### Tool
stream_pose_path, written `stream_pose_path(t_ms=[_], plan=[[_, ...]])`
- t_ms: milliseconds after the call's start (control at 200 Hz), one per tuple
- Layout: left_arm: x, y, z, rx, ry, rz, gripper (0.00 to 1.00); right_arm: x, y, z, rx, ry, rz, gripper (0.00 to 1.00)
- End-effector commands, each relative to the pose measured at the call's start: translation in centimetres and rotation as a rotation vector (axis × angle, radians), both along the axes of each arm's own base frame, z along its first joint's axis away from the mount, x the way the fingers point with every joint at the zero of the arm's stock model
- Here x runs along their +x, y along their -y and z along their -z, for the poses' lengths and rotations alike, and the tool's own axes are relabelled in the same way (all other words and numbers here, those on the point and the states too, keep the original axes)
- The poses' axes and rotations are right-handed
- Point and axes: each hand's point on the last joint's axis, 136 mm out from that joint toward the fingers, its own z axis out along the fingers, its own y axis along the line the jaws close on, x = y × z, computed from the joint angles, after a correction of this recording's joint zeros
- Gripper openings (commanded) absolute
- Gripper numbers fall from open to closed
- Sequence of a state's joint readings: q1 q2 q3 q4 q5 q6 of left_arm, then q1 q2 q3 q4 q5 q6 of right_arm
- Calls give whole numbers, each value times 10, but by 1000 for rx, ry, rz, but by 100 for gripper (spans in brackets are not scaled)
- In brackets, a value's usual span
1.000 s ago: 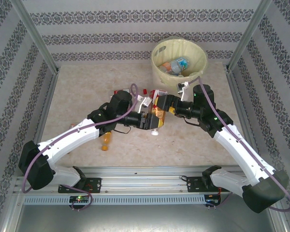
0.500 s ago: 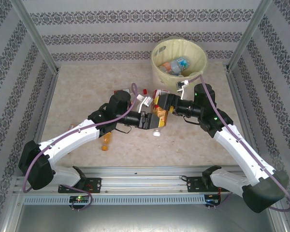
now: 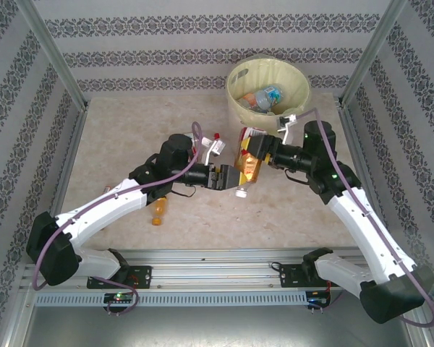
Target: Put the plastic bottles in the bin
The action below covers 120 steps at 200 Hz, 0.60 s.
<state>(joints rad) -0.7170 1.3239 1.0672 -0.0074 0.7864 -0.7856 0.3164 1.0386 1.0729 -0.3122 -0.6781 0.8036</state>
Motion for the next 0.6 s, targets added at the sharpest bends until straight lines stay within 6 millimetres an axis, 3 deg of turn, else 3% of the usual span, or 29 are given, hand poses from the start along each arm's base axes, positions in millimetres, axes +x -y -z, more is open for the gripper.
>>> stream_pose_path(t_ms=[0,250,470,595], plan=[[12,-12,-46,-68,170,-75,100,-10,12,-31,-21,90,2,69],[20,-30,-84,-100,298,-178,100,-3,38,-65,-140,188,96,70],[31,-67,-100,29,416,-360,100,23,66,-104,-328,300,229,70],[30,-86,-107,91,477,-419,100,48,82,-122,-444,349,310,70]])
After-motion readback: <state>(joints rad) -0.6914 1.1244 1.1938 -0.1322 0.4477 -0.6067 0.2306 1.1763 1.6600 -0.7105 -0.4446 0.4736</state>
